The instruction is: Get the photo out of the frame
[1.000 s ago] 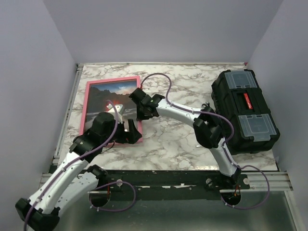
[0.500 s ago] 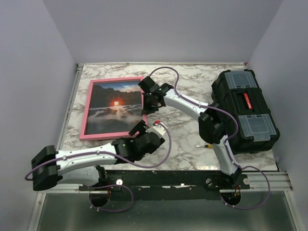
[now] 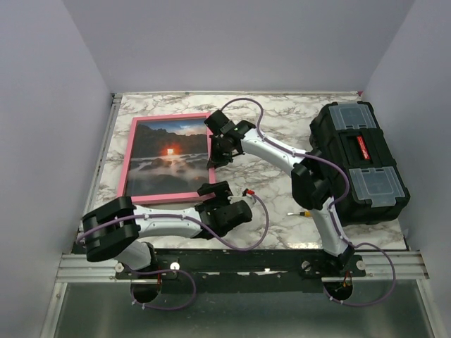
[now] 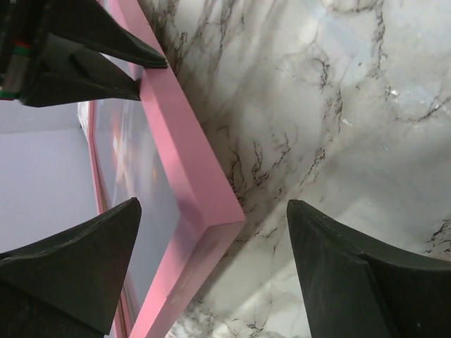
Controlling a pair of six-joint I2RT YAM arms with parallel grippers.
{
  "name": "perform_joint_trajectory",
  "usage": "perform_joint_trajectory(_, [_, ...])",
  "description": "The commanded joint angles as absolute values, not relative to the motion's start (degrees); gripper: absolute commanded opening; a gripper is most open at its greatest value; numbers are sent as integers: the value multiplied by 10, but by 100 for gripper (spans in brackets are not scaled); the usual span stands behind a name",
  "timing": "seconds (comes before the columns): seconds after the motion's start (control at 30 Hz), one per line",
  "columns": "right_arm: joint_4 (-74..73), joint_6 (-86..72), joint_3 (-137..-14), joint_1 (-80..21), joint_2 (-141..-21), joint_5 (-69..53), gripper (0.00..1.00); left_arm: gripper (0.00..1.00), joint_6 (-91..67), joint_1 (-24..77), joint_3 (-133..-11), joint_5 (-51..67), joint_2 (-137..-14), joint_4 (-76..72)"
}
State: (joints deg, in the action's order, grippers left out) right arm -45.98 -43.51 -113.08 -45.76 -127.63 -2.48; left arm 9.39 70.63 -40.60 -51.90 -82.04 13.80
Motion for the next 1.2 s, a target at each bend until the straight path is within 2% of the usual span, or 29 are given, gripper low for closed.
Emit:
perform_joint_trajectory(0.0, [-420, -457, -1134, -452, -1241, -83, 1, 86, 124, 709, -419, -547, -845, 115])
perform_joint_trajectory(0.1, [-420, -458, -1129, -452, -1236, -86, 1, 84, 134, 703, -426, -580, -873, 108])
perform_joint_trajectory(0.23, [-413, -463, -1119, -452, -1229, -93, 1, 71, 153, 694, -430, -611, -902, 73])
perform_joint_trajectory(0.33, [-408, -464, -1110, -452, -1223, -96, 1, 53, 163, 694, -431, -640, -907, 54])
perform_joint_trajectory(0.57, [-377, -466, -1077, -449, -1195, -114, 1, 23, 177, 694, -425, -664, -879, 16])
perform_joint_trajectory(0.6, [-371, -459, -1073, -445, -1189, -124, 3, 20, 169, 694, -428, -664, -871, 25])
perform_joint_trajectory(0.7, [-344, -444, -1041, -425, -1158, -132, 59, 16, 120, 694, -439, -657, -849, 72])
perform_joint_trajectory(0.77, [-315, -444, -1007, -404, -1126, -140, 85, 13, 92, 694, -440, -654, -835, 95])
perform_joint_trajectory(0.8, [-296, -448, -989, -393, -1110, -146, 92, 11, 69, 694, -445, -649, -827, 117])
perform_joint_trajectory(0.83, [-273, -454, -963, -380, -1097, -164, 97, 9, 55, 694, -448, -647, -820, 130])
perform_joint_trajectory(0.9, [-219, -473, -917, -356, -1081, -213, 100, 9, 27, 694, -452, -642, -803, 154])
perform_joint_trajectory(1.17, [5, -542, -835, -340, -1126, -360, 100, 9, -27, 696, -450, -609, -725, 190])
